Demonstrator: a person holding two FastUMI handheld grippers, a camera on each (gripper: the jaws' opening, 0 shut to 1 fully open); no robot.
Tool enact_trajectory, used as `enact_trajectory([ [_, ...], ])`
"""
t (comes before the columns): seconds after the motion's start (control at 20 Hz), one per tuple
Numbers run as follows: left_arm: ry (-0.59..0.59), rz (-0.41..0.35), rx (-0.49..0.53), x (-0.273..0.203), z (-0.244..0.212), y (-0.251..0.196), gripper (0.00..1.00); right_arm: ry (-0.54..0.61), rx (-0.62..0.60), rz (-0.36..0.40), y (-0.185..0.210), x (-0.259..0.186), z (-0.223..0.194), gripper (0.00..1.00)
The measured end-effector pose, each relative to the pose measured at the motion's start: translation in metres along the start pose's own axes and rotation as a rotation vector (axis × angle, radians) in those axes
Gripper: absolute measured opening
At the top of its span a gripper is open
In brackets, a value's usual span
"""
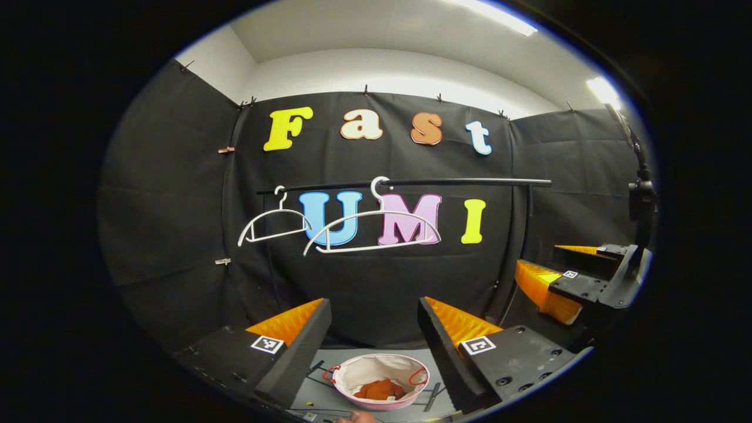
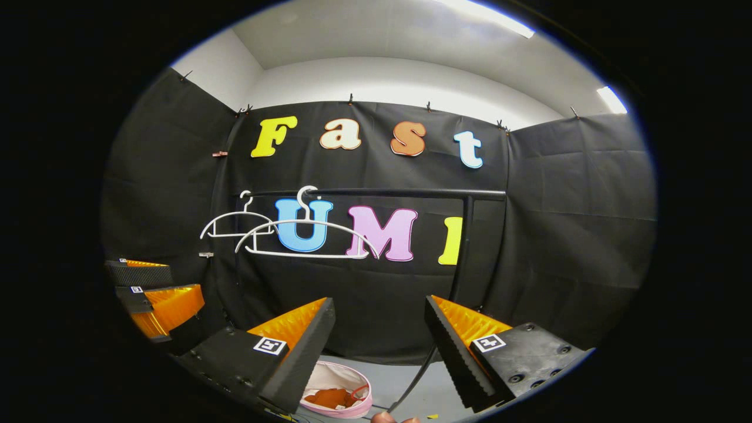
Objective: Grasp the clothes on the hanger with both hands and then place them into the laundry hamper below.
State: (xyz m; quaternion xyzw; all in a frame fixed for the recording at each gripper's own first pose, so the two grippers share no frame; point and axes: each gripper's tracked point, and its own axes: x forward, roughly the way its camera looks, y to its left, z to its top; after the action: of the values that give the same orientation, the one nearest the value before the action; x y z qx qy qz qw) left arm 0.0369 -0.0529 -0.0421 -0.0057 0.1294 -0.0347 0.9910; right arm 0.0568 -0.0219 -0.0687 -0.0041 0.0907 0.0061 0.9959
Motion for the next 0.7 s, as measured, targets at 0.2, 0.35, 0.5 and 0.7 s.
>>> enact_trajectory([
  [0.2,0.001,-0.016,0.006,0.0049,-0.0021,-0.003,0.94,0.008,0.003,-0.012,-0.0013,0.0058,-0.0021,0.99],
  [0.35,-0.005,-0.015,0.0,0.0059,-0.0018,-0.0014,0.89,0.005,0.005,-0.016,-0.0015,0.0081,-0.0005,0.99],
  [0.5,-0.009,-0.005,-0.007,0.0043,-0.0011,0.0021,0.94,0.009,-0.003,-0.012,0.0017,0.0084,-0.0014,0.99],
  [0.7,-0.006,0.002,-0.014,0.0036,-0.0025,0.0028,0.94,0.011,-0.007,-0.002,0.004,0.0058,-0.0026,1.0],
])
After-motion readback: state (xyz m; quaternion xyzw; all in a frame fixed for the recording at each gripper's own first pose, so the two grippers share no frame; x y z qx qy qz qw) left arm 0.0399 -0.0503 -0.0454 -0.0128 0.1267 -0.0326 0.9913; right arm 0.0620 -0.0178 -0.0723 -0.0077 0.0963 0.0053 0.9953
